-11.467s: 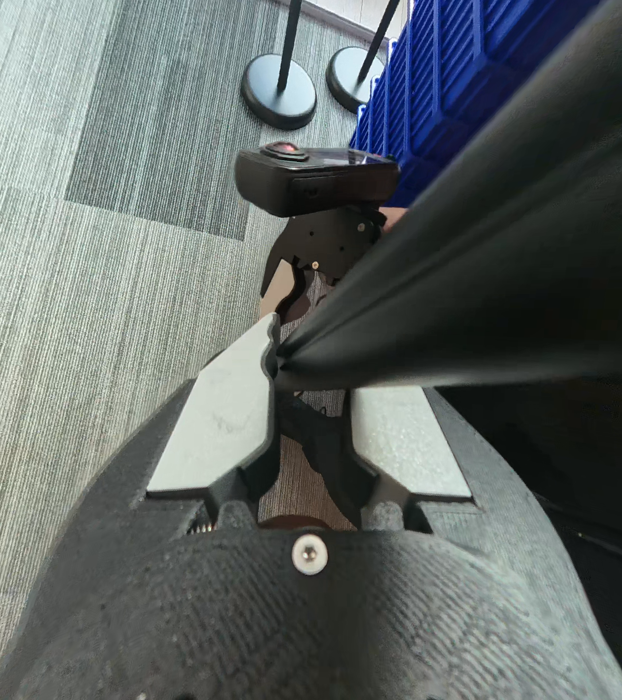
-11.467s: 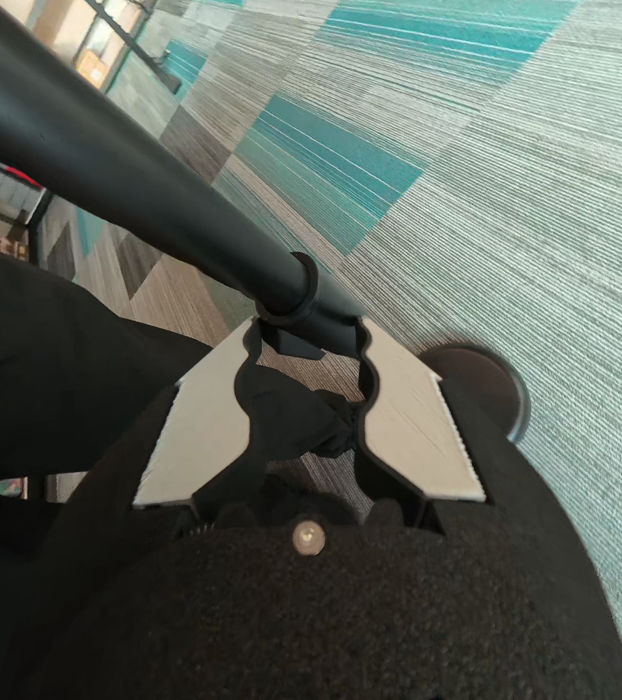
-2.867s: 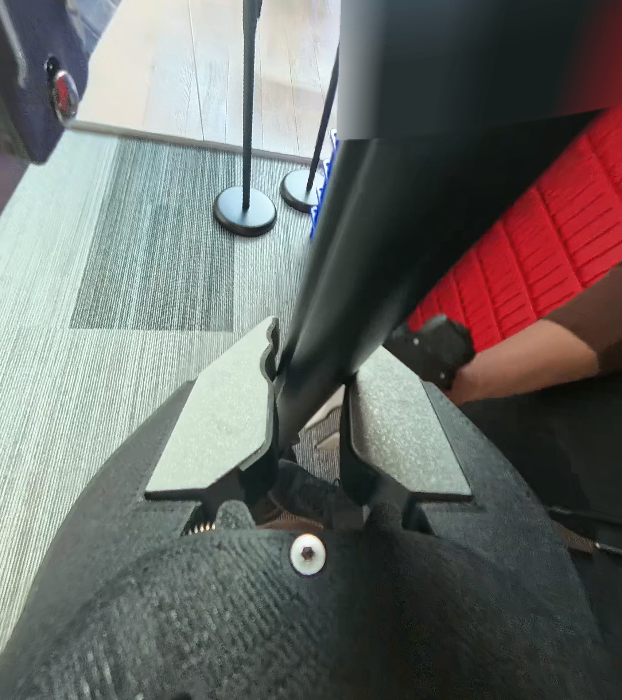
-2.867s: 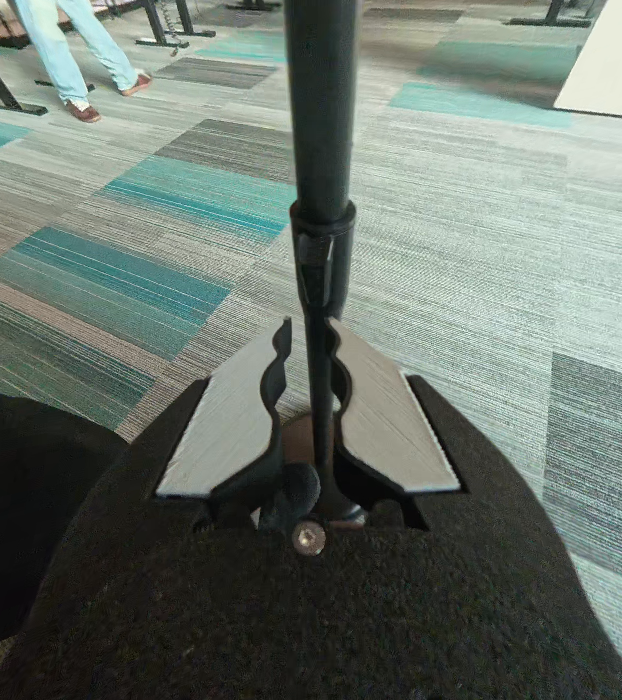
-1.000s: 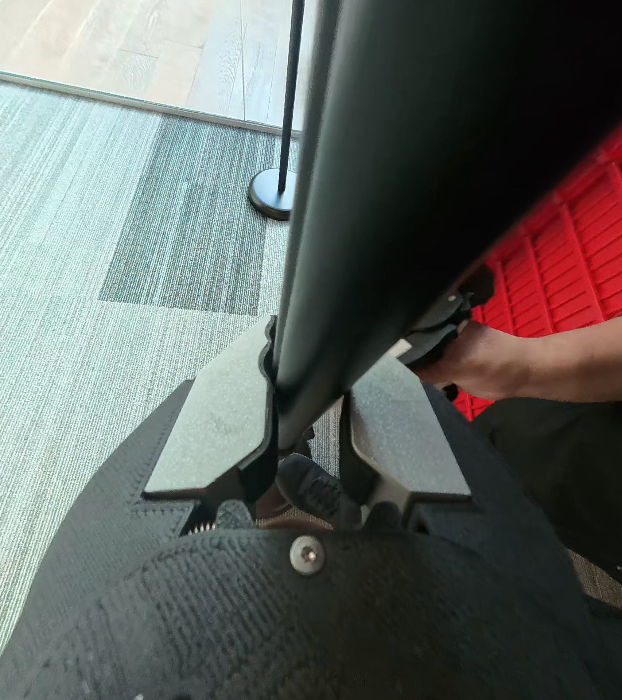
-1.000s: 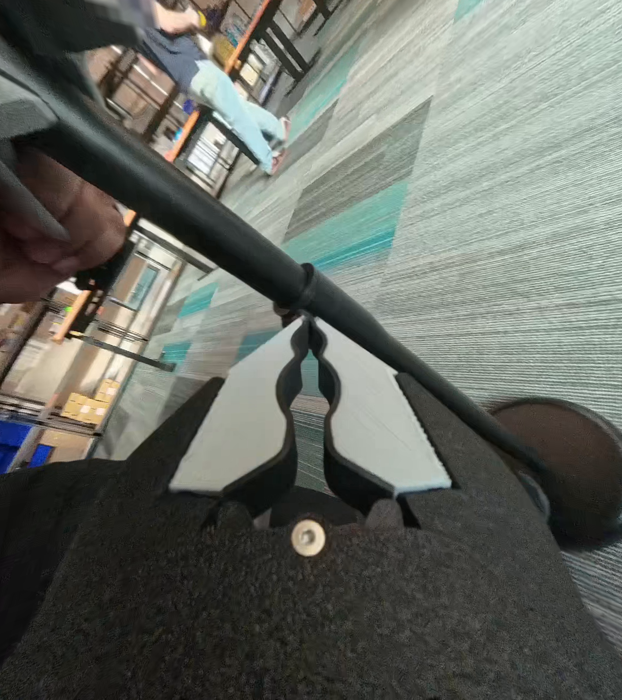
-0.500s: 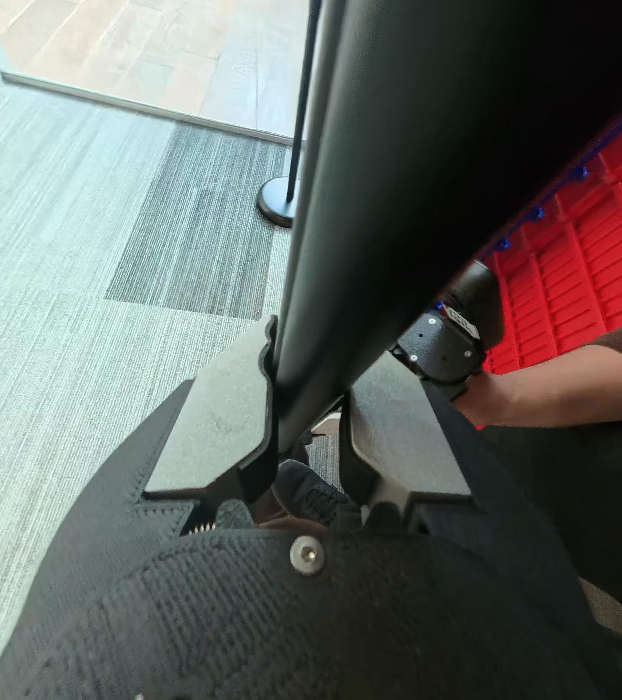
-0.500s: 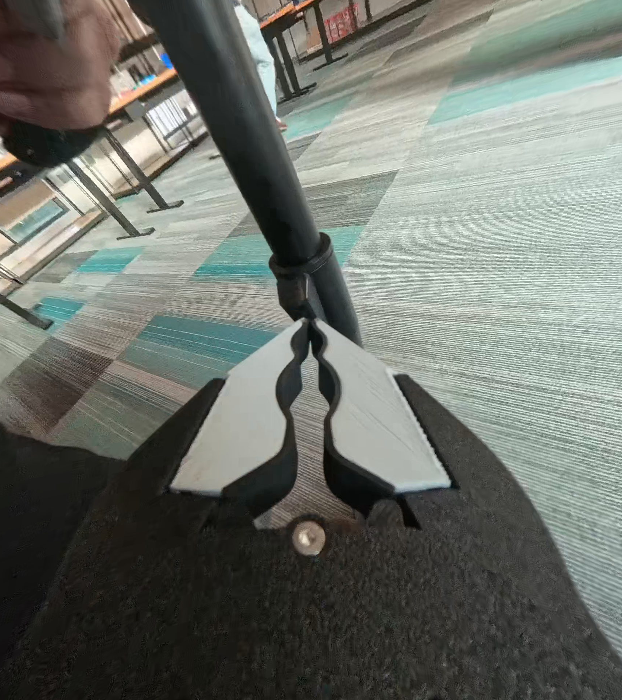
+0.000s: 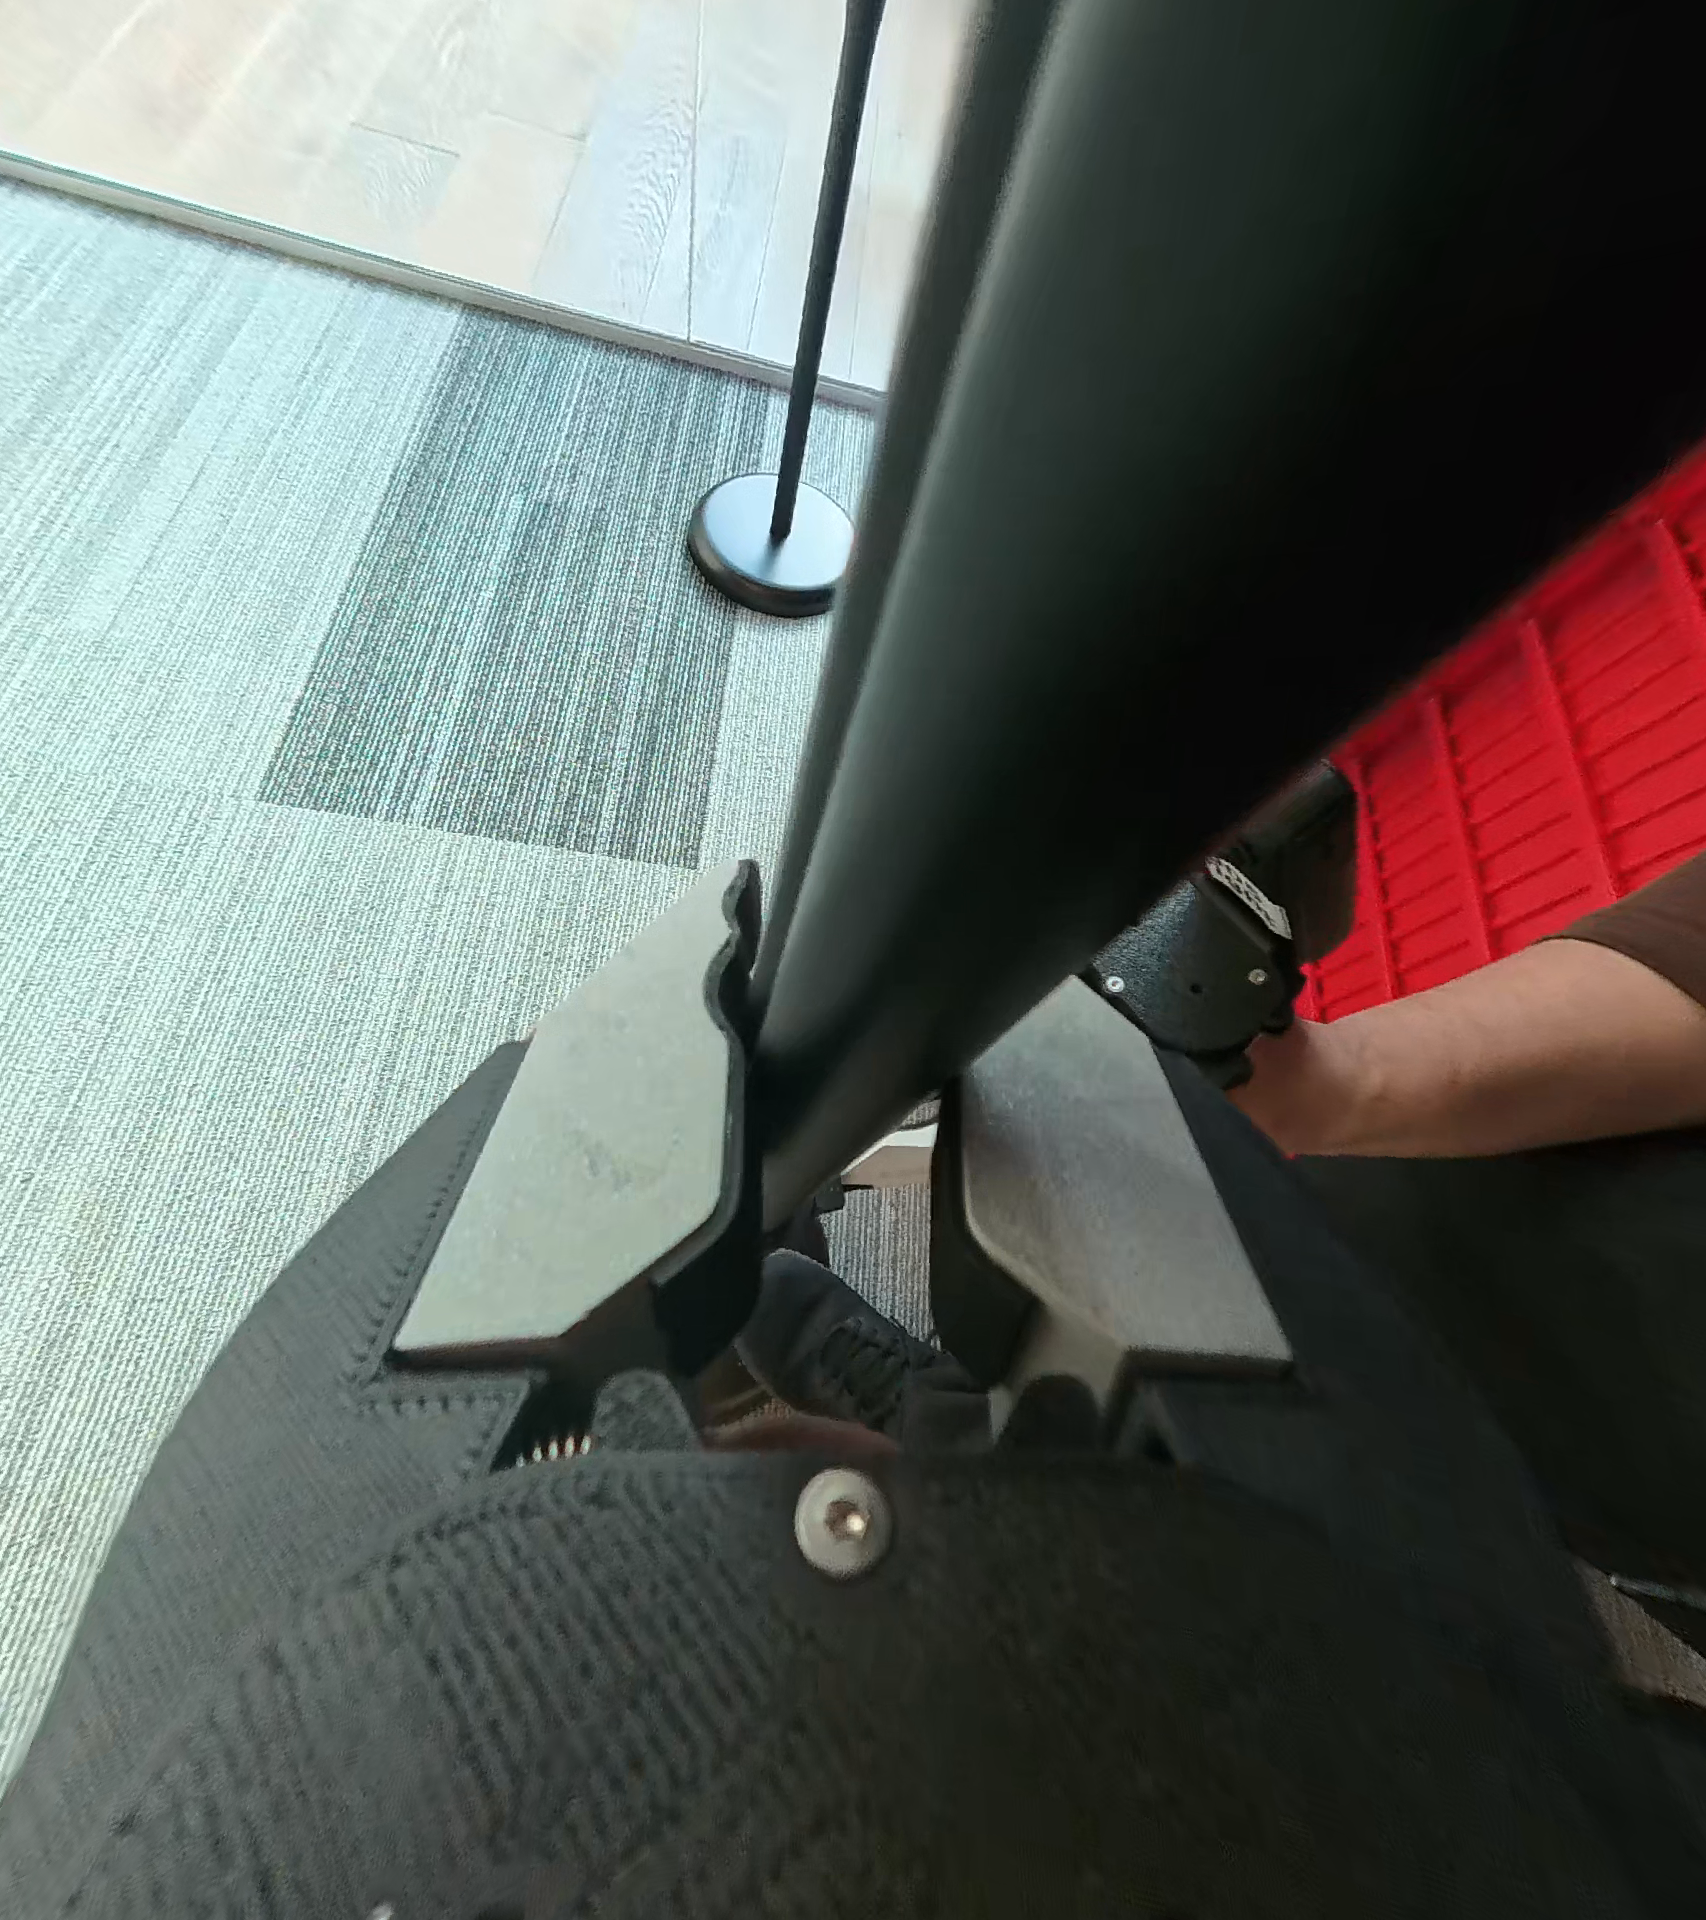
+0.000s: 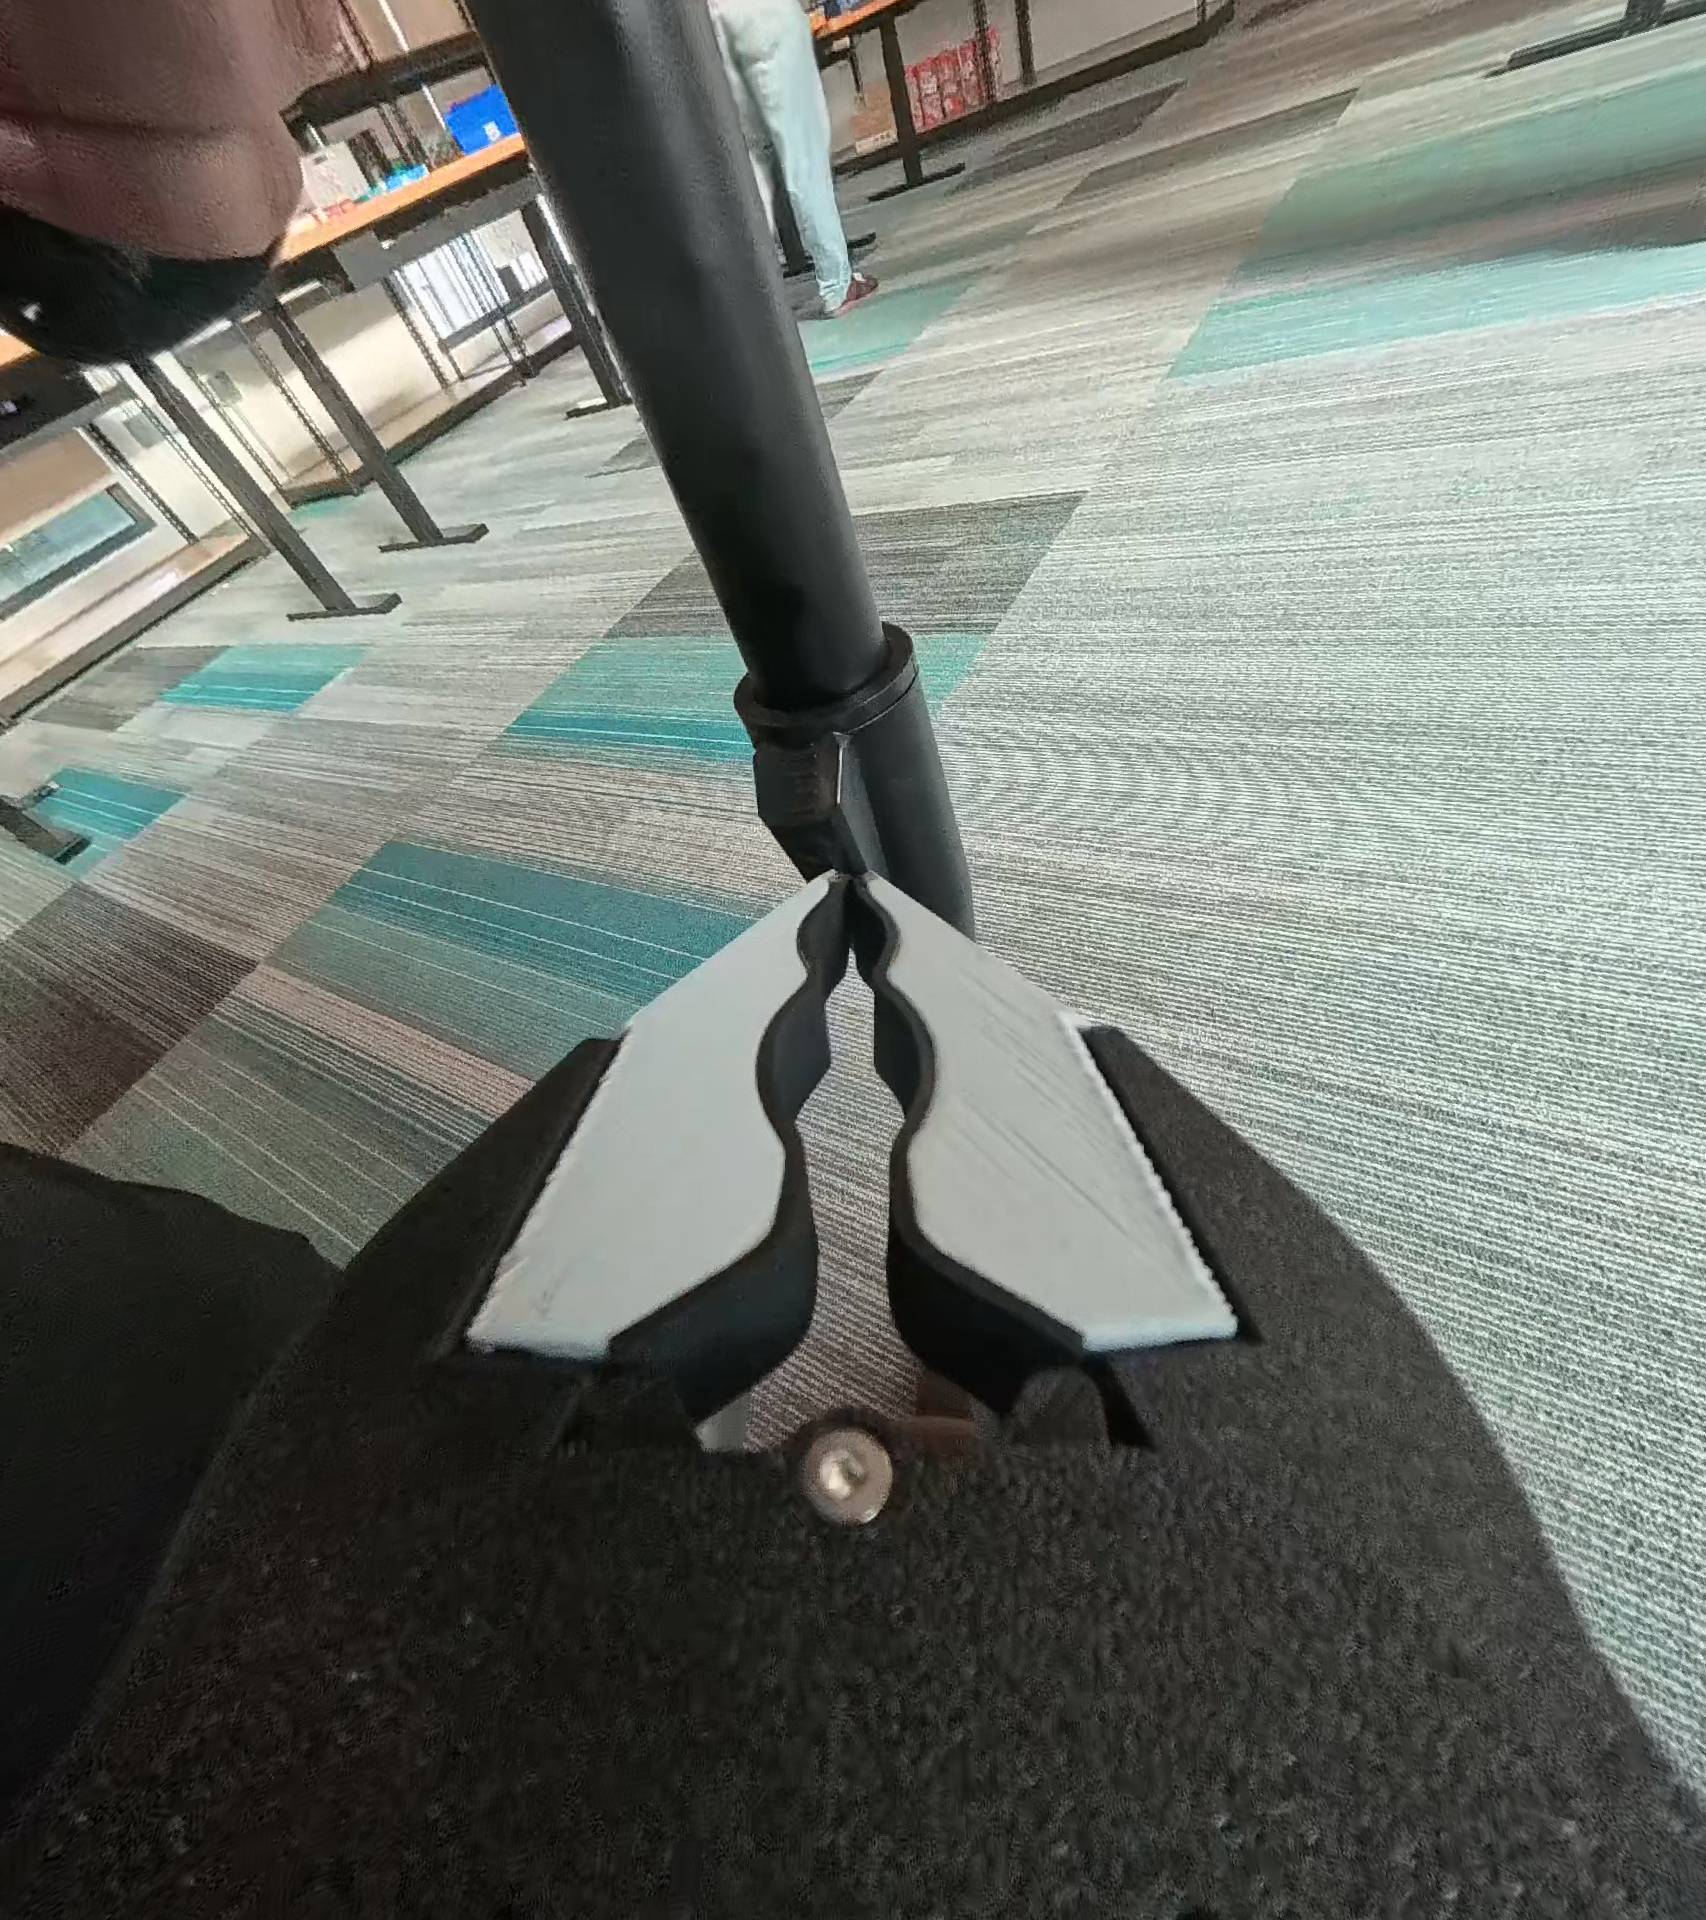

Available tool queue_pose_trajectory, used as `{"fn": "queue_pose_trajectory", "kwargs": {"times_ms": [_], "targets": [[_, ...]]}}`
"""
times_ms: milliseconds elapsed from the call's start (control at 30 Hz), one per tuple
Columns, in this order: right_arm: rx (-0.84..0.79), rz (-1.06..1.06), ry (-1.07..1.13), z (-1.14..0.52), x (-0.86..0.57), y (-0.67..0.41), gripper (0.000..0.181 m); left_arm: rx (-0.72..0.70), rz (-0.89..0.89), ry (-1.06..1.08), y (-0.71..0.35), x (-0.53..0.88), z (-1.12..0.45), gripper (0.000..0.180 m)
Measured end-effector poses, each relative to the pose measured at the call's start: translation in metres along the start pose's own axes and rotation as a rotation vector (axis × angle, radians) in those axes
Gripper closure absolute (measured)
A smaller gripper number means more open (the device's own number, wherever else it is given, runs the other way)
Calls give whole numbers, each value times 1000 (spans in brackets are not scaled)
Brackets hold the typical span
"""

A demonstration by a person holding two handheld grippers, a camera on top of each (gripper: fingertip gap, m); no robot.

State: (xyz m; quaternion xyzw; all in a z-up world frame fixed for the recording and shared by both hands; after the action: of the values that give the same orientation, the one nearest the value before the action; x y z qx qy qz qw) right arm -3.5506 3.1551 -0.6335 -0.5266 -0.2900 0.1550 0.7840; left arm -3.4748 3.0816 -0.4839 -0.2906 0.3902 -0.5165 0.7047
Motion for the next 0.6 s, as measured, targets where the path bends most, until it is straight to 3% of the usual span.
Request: {"fn": "queue_pose_trajectory", "kwargs": {"times_ms": [600], "targets": [[31, 73, -34, -15, -3, -8, 181, -25, 46, -18, 2, 16, 9, 145]]}}
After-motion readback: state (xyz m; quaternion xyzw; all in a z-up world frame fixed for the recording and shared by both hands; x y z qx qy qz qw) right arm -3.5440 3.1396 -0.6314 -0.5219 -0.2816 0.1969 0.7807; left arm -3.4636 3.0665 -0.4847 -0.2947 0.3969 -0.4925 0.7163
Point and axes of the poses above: each gripper's, where its closed fingertips meet, z back along the fingers, y out of its underside, x = y × z across the jaws, the point moved 8 cm from there along z, back along the fingers, and after that the axes turned 3 degrees about y, right-handed, at the moved point
